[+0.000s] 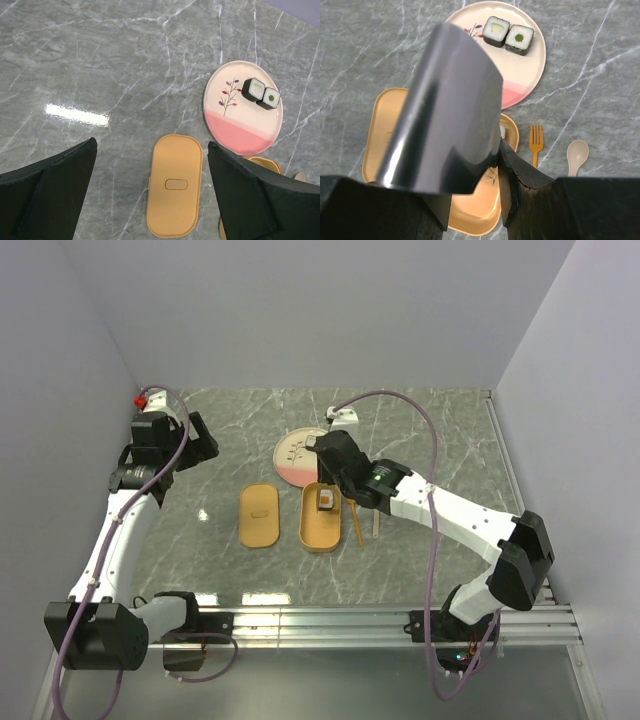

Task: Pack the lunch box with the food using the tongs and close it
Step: Place the food into the lunch box

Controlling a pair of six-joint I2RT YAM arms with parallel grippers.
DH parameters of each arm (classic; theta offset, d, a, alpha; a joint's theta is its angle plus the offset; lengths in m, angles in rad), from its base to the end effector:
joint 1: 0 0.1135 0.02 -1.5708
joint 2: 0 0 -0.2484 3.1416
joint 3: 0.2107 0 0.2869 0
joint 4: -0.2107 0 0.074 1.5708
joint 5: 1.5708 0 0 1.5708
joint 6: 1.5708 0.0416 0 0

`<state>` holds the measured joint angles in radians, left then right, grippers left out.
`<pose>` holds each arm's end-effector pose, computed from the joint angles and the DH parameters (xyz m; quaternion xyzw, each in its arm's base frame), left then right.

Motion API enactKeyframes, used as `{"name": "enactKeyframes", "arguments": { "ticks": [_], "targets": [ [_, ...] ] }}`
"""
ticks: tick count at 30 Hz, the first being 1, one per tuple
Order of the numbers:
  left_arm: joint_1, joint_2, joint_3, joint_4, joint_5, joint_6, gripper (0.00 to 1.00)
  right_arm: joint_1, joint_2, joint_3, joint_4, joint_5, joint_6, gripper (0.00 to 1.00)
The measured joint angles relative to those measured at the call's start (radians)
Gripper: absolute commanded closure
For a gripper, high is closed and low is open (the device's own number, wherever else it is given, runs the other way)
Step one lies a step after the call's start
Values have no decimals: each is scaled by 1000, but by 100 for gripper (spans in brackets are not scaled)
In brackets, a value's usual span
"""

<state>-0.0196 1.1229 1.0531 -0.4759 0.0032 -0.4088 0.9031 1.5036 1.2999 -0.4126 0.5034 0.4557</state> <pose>0.2952 -0.0059 0.3177 -0.1677 0.8552 -0.1056 0.4789 0.2513 0.2862 0.2995 -0.0793 0.8642 0.1074 0.4851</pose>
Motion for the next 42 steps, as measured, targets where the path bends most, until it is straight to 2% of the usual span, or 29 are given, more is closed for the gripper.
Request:
{"name": "enactKeyframes", "arguments": {
  "ticks": [28, 42],
  "targets": [
    [0, 0, 0, 0, 0, 0, 1, 9, 108, -2, -11, -61, 21, 81],
    [0, 0, 0, 0, 0, 1, 0, -9, 109, -32, 19, -54, 39, 81]
  ]
}}
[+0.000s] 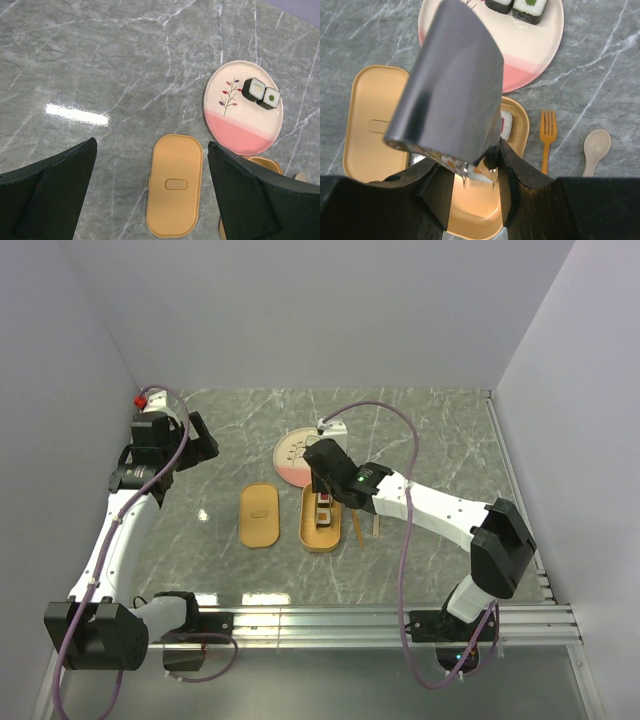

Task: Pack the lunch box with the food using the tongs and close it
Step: Place the food into the lunch box

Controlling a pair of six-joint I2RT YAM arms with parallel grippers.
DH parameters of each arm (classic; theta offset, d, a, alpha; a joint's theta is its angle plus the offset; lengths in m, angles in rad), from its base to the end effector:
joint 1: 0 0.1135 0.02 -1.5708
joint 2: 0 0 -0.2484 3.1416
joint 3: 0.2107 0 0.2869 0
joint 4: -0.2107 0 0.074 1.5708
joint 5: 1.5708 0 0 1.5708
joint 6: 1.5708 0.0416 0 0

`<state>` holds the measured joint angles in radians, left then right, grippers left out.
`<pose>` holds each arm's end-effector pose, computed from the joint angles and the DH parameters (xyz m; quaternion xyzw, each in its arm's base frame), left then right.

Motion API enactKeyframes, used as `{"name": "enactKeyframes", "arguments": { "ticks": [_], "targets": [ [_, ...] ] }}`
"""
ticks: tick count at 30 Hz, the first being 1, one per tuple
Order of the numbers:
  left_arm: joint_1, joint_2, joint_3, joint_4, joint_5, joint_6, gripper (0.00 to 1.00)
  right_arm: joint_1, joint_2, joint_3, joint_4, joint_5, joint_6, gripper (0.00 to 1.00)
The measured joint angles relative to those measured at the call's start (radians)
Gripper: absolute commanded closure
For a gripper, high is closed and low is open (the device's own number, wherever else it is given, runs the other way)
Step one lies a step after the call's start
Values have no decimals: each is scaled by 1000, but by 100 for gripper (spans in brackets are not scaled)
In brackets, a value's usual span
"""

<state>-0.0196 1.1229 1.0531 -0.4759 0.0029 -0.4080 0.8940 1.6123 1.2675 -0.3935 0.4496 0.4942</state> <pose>0.2952 -0.0059 0.3177 -0.1675 0.8553 -0.1053 0.4790 0.2628 0.2982 0.2483 -0.0887 0.8917 0.0954 0.4334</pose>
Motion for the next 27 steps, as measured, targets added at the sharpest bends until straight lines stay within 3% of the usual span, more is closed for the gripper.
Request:
{"name": "enactKeyframes", "arguments": {
  "ticks": [27],
  "targets": [
    [0, 0, 0, 0, 0, 2, 1, -38, 60, 25, 44, 24, -12, 81]
  ]
}}
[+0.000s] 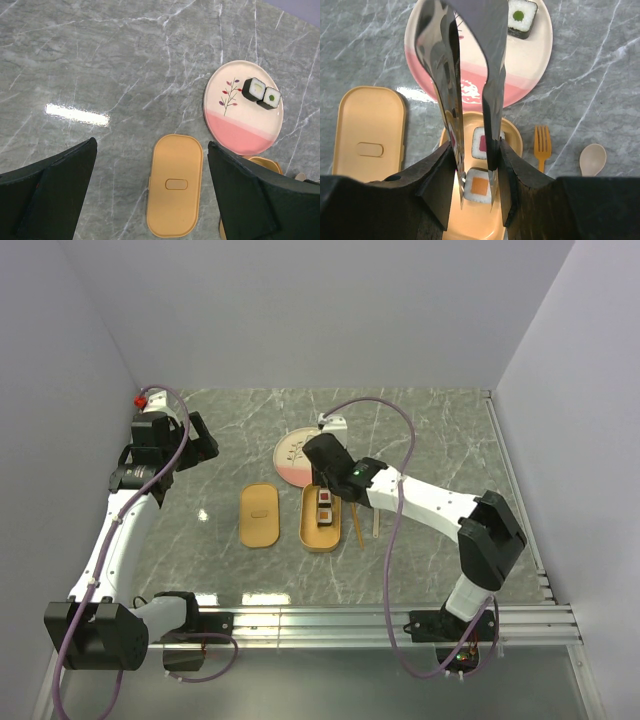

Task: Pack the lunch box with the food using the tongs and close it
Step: Place the food into the lunch box

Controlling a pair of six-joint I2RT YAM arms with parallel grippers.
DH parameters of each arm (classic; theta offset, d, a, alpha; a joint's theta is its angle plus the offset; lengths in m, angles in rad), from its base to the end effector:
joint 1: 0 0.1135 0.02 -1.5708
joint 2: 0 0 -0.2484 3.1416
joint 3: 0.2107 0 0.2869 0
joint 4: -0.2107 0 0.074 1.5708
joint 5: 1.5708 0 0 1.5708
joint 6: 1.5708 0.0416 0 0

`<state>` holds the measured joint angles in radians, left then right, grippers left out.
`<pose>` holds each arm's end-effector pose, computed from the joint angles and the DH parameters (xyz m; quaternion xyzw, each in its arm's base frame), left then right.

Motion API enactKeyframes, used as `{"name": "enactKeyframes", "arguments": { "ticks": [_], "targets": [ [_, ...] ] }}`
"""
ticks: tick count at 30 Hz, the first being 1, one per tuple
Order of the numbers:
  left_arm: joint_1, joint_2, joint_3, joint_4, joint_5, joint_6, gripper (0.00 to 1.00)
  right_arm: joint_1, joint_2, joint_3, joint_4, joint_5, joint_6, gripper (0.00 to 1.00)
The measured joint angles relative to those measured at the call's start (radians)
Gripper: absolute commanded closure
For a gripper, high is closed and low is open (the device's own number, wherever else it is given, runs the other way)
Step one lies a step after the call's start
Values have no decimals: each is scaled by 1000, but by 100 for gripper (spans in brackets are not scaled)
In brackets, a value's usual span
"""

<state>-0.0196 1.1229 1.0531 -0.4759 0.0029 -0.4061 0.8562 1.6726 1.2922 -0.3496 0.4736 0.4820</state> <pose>0.2952 -0.0059 0.3177 -0.1667 0.8554 -0.1048 0.4791 0.2835 0.2978 0.2381 -0.0710 0.8898 0.0781 0.4440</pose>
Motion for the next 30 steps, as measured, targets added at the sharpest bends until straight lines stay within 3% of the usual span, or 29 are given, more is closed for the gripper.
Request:
{"name": "enactKeyframes", "arguments": {
  "ticks": [30],
  "targets": [
    [0, 6, 0, 0, 0, 0, 0, -32, 85, 67, 31, 3, -72, 81]
  ]
}}
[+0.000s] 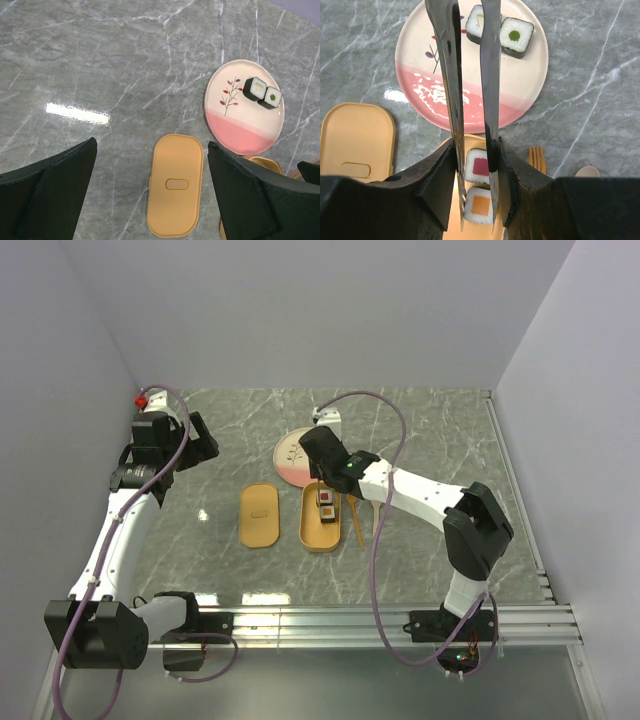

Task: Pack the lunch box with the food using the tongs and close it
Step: Place the food into the lunch box

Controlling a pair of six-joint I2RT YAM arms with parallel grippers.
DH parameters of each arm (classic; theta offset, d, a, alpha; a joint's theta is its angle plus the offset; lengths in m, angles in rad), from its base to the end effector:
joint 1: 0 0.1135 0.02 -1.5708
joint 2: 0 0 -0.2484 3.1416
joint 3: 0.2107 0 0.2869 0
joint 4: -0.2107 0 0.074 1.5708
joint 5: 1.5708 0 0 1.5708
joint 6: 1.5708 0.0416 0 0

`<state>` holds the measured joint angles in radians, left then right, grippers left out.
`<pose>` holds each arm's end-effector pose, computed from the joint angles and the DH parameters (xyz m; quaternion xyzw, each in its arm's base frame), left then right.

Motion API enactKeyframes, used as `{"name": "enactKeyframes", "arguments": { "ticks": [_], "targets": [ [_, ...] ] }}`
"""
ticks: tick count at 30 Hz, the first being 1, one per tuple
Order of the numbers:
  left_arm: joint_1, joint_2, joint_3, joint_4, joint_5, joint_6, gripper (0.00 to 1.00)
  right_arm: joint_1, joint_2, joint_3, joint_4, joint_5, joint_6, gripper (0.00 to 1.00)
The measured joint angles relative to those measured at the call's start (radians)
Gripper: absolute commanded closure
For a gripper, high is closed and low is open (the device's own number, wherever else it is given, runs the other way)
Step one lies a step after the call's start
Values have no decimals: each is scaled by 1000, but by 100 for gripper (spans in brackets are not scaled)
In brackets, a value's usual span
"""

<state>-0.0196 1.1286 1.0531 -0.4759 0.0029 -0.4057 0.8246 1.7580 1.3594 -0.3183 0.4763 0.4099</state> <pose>0.2964 -0.0059 0.3161 -0.1668 0.8568 -0.1042 0.4767 0.3071 0.3041 0.2311 -0.0865 0.8857 0.0578 0.4524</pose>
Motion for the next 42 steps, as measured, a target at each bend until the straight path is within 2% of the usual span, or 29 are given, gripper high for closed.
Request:
{"name": "enactKeyframes", "arguments": {
  "ticks": [3, 8, 13, 20, 42],
  "targets": [
    [0, 0, 0, 0, 0, 0, 0, -2, 13, 9, 3, 0, -6, 76],
    [0, 0, 0, 0, 0, 0, 0, -5, 17, 13, 3, 0, -7, 62],
    [0, 0, 0, 0, 0, 0, 1, -5, 17, 13, 2, 0, -6, 55],
    [0, 0, 0, 0, 0, 0, 1, -5, 16, 13, -10, -7, -6, 52],
    [0, 0, 0, 0, 0, 0, 1, -4, -108, -25, -43, -24, -3, 49]
  ]
}}
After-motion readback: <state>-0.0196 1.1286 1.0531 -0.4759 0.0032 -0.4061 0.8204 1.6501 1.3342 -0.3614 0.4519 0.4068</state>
